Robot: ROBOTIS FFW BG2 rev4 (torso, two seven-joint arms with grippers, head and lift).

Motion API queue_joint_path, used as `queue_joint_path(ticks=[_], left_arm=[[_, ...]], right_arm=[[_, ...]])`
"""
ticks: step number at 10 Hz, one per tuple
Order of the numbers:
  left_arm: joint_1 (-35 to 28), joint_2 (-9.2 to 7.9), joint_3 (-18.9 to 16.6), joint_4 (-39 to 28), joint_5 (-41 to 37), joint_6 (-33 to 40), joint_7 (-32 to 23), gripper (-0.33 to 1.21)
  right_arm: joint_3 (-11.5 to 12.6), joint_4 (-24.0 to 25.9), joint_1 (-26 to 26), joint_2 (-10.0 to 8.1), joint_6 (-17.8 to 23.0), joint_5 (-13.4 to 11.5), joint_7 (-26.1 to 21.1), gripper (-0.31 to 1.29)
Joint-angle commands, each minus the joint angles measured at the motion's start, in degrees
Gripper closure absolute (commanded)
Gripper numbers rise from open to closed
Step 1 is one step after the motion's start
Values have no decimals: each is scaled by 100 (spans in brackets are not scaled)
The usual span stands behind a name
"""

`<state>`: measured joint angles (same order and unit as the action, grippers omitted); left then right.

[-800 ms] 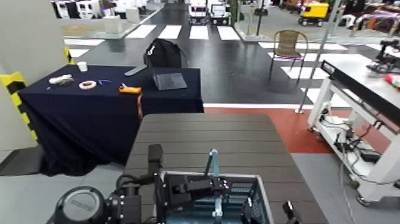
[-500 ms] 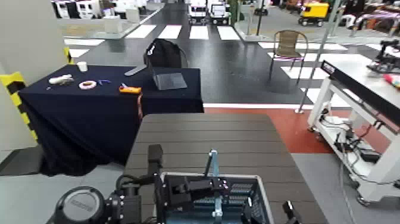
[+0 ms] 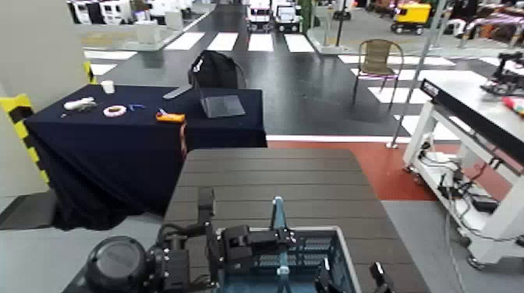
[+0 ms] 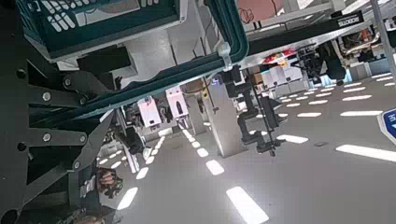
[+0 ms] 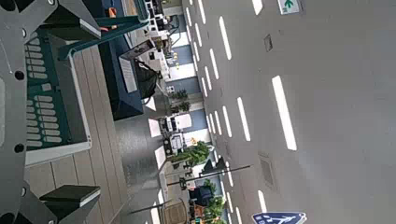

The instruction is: Place the crate on the table.

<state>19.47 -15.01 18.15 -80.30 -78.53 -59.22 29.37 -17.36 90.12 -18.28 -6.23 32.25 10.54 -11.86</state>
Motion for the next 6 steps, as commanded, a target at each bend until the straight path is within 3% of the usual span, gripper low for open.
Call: queue_joint_path(ticks=[1, 6], left_arm=[[488, 33, 259, 401, 567, 297, 412, 119], [1358, 252, 901, 1438, 919, 903, 1036, 119]], right_arm=[[-22, -30, 27, -9, 18, 9, 0, 13], [-48, -47, 44, -18, 62, 36, -9, 13]])
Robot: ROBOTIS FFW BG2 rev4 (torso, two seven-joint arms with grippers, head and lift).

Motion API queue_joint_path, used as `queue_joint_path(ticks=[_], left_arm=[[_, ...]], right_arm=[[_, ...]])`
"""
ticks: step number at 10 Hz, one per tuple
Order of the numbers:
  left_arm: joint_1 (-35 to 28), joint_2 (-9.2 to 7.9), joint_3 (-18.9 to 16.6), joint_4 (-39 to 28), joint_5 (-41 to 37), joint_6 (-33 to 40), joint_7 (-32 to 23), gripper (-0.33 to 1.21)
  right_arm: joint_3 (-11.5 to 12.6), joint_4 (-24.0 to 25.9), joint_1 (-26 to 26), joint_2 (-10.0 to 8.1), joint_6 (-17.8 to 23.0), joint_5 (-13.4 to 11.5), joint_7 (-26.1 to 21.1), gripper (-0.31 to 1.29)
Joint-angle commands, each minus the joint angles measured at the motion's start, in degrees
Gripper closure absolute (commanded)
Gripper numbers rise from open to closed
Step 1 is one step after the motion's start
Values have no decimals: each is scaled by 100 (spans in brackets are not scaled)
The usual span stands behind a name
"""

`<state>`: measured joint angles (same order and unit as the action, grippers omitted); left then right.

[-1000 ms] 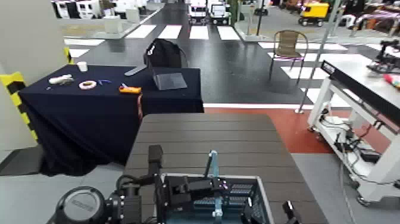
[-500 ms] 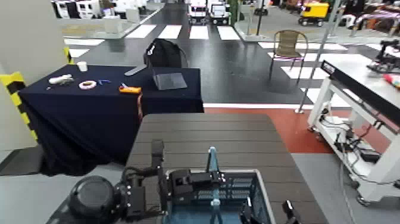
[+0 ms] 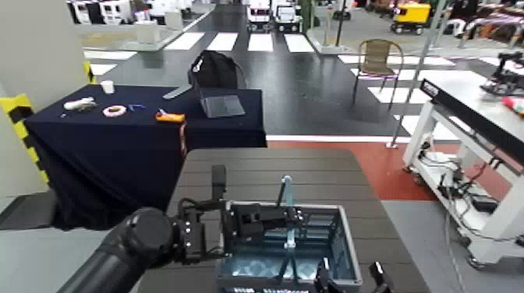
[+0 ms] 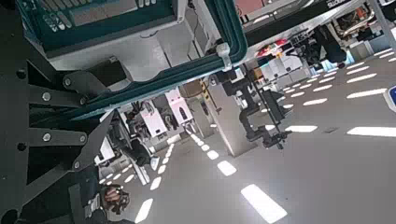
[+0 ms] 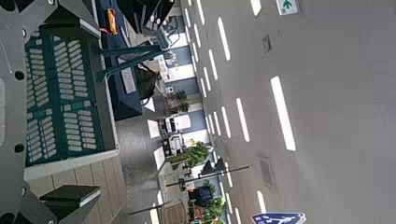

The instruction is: Place the crate on the table.

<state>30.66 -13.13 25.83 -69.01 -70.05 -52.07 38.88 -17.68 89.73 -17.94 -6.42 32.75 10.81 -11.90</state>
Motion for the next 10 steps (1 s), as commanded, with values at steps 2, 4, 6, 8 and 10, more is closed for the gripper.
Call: queue_joint_path(ticks=[2, 4, 6, 8, 10], left_arm=[[599, 153, 335, 731, 282, 426, 331, 119], [810, 268, 484, 1170, 422, 619, 480, 119], [933, 347, 519, 1434, 545, 795, 498, 119], [1127, 417, 607, 1741, 581, 918, 498, 119], [1223, 461, 651, 1944, 616, 988, 498, 119]], right_arm=[[-16, -8, 10, 0, 29, 17, -5, 13], [-43, -26, 36, -9, 47, 26, -5, 13], [-51, -35, 36, -9, 64, 26, -5, 13], [-69, -52, 54, -9, 73, 44, -5, 13], [-86, -52, 63, -9, 82, 44, -5, 13]])
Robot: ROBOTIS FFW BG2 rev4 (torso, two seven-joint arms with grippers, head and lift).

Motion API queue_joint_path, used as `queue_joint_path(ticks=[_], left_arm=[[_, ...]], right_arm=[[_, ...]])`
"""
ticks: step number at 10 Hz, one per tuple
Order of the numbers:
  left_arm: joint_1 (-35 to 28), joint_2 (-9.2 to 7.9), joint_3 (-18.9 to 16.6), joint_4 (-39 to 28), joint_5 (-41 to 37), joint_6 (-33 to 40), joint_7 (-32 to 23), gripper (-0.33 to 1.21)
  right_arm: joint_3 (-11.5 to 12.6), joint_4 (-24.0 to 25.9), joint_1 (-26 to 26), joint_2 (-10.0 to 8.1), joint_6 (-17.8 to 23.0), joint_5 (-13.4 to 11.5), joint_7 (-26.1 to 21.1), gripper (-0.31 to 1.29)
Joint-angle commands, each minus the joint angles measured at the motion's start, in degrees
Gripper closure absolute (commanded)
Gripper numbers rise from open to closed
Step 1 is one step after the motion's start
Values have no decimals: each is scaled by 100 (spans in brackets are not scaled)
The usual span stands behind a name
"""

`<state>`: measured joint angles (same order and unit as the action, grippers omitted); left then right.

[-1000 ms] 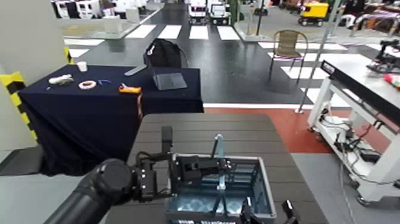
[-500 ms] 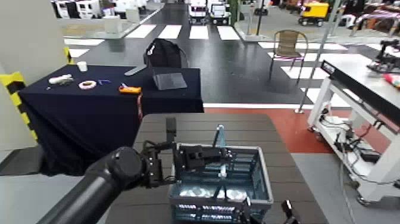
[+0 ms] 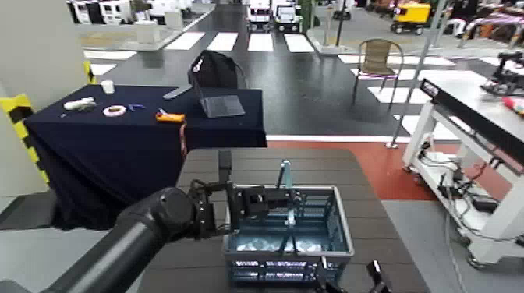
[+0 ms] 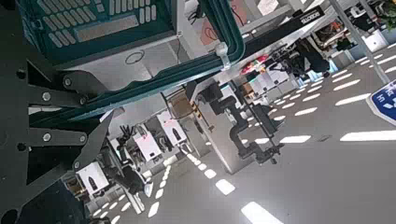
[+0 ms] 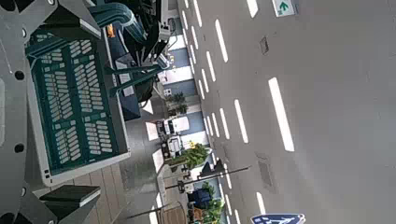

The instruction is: Place the crate on the table.

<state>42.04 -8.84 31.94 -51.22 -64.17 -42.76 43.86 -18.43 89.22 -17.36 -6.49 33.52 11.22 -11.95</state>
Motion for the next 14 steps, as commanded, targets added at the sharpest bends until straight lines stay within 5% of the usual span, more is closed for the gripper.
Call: queue_joint_path(ticks=[1, 14], left_arm=[[146, 67, 66, 296, 27, 118, 9, 119], [216, 137, 110, 586, 141, 312, 26, 96]], right_arm=[[-12, -1, 4, -2, 5, 3, 0, 13], [-38, -18, 31, 7, 67, 20, 0, 13]])
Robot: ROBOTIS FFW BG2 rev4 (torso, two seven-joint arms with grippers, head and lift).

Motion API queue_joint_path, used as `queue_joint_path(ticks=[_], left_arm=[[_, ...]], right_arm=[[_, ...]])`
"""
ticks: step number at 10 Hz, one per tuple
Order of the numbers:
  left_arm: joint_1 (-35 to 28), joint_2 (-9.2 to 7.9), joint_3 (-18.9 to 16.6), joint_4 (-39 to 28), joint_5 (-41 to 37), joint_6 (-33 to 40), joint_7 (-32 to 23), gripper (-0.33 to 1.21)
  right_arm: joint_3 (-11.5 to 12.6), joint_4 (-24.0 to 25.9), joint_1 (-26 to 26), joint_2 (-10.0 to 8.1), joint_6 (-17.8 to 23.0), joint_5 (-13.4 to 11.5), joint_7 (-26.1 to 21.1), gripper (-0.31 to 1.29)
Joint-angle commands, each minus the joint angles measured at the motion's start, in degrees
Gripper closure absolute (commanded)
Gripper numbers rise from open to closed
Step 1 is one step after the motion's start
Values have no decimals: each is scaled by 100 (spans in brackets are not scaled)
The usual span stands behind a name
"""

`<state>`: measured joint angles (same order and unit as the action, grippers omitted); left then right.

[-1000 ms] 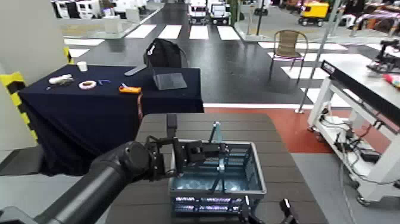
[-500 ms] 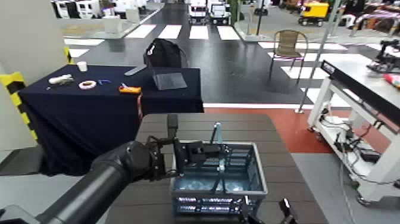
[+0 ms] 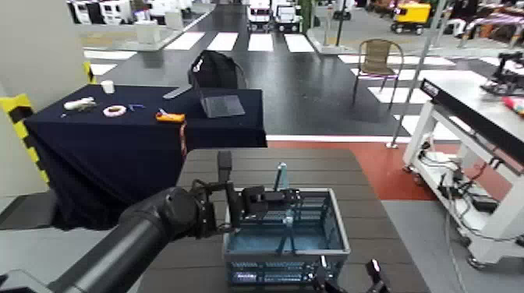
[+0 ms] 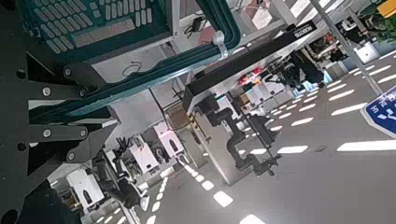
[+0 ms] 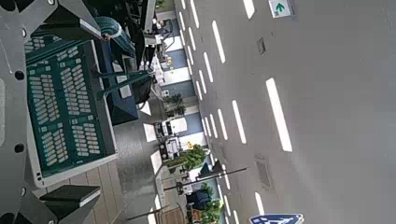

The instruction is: Place the crate on the table.

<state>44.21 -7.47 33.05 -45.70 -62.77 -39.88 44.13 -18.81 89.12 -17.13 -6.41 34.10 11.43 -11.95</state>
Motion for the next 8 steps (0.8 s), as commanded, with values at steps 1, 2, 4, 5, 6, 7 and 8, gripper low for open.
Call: queue_joint_path(ticks=[1, 2, 4, 5, 6, 7, 8], left_arm=[[-9, 8, 17, 52, 2, 50, 0, 82], [-18, 8, 17, 61, -7, 50, 8, 80], [-26, 0, 17, 70, 2, 103, 8, 43], [-35, 0, 17, 78, 28, 138, 8, 24], [-62, -9, -53, 78, 151, 164, -18, 10], [-88, -18, -97, 78, 169, 200, -18, 8], [-105, -27, -141, 43, 248, 252, -18, 8]], right_arm=[[0, -17, 8, 0, 17, 0, 0, 13], [-9, -17, 8, 0, 26, 0, 0, 13], [-9, -17, 8, 0, 35, 0, 0, 13], [0, -17, 8, 0, 35, 0, 0, 13], [0, -9, -1, 0, 35, 9, 0, 13], [9, -9, -10, 0, 35, 9, 8, 13], [9, -9, -10, 0, 35, 9, 0, 13]])
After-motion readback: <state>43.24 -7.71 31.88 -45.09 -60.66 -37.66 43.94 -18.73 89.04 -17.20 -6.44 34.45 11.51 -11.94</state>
